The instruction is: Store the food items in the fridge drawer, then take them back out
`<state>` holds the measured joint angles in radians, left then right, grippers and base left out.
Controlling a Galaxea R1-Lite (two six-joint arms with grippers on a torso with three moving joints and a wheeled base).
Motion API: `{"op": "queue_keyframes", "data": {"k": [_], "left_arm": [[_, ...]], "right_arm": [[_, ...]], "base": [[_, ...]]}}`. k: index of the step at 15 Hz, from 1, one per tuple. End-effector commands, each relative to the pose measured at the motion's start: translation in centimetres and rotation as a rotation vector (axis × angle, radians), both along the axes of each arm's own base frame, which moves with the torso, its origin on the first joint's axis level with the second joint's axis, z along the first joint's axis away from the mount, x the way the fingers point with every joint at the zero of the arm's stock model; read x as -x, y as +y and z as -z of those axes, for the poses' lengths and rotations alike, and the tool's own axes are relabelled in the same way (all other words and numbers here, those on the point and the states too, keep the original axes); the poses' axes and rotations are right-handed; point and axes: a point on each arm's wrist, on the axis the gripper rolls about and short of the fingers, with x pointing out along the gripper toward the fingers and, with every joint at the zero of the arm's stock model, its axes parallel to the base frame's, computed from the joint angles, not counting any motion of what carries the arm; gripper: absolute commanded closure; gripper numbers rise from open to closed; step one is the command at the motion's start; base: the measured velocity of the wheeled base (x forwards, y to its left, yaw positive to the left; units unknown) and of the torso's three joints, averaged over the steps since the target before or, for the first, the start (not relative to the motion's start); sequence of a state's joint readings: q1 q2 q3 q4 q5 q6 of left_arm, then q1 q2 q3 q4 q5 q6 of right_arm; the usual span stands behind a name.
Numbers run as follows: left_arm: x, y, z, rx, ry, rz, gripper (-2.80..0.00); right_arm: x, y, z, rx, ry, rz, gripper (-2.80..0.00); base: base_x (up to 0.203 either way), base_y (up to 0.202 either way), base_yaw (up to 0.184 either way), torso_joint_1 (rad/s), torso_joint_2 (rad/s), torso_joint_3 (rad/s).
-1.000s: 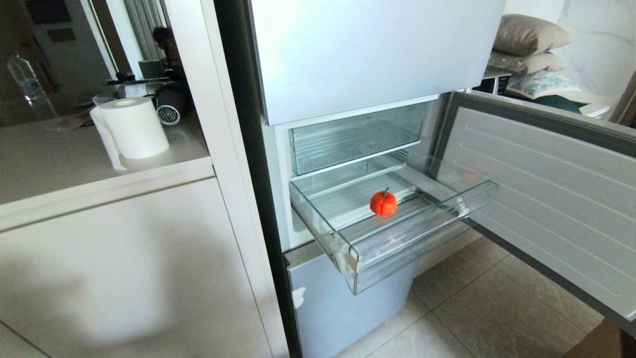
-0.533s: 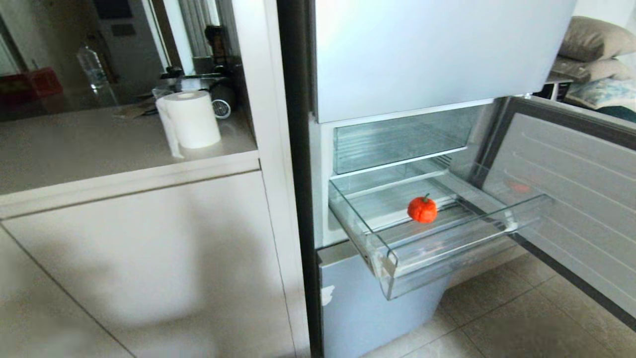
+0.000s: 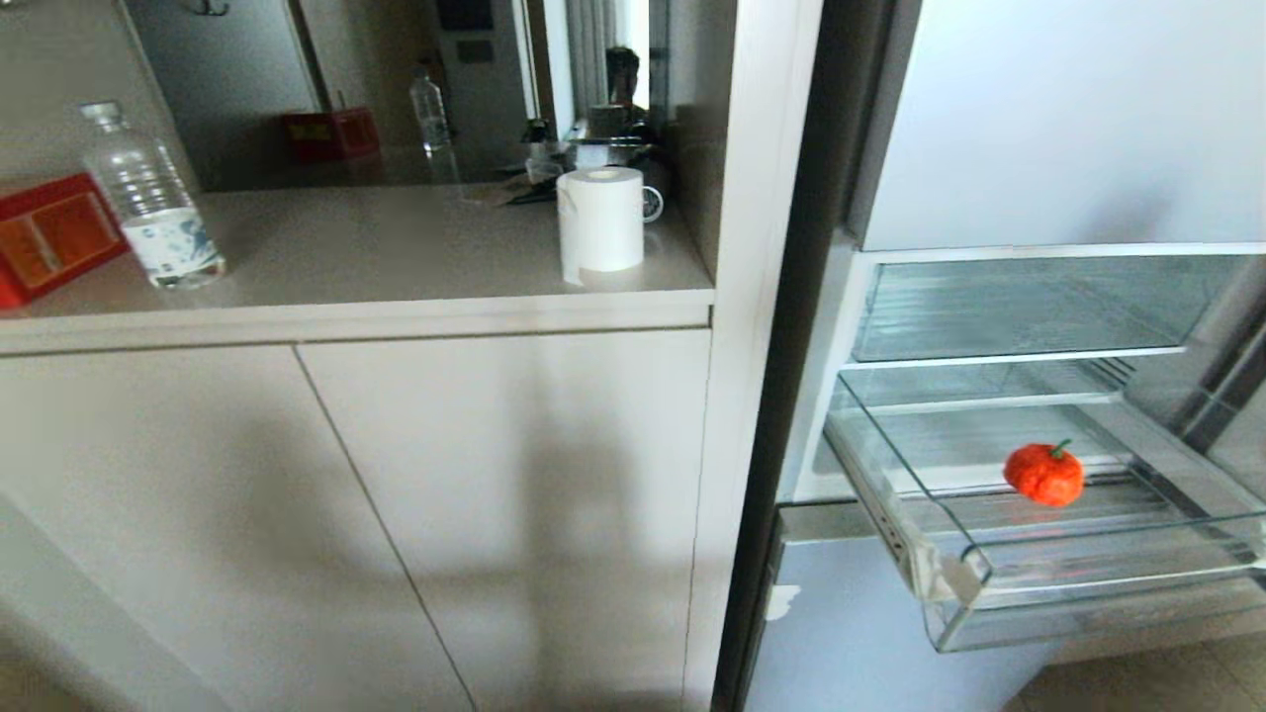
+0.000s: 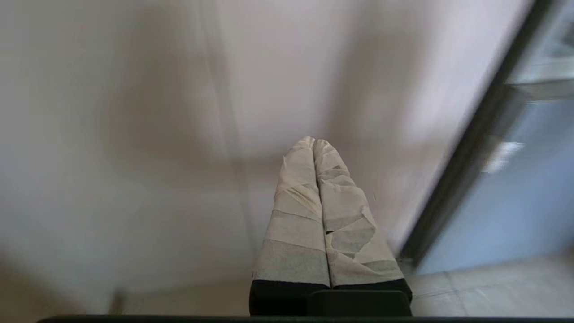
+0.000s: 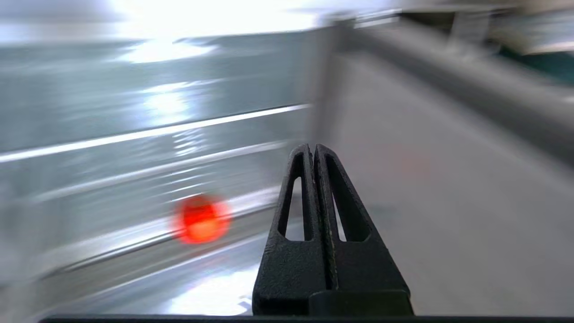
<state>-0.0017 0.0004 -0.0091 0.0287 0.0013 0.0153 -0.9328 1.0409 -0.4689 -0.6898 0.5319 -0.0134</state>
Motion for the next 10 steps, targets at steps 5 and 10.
{"op": "queue_keyframes", "data": {"k": [5,10], "left_arm": [[0.0,0.0,0.0,0.000,0.000,0.000,0.00],[0.0,0.0,0.0,0.000,0.000,0.000,0.00]], "right_arm": [[-4.1,0.2,2.5,-0.136,0.185,-0.117,0.00],[-10.2,1.1,3.0,-0.246,0.511,-0.054,0.00]], "base": [[0.001,-0.005,0.096,0.003,0.00,0.003],[0.000,0.000,0.000,0.000,0.00,0.000]]}}
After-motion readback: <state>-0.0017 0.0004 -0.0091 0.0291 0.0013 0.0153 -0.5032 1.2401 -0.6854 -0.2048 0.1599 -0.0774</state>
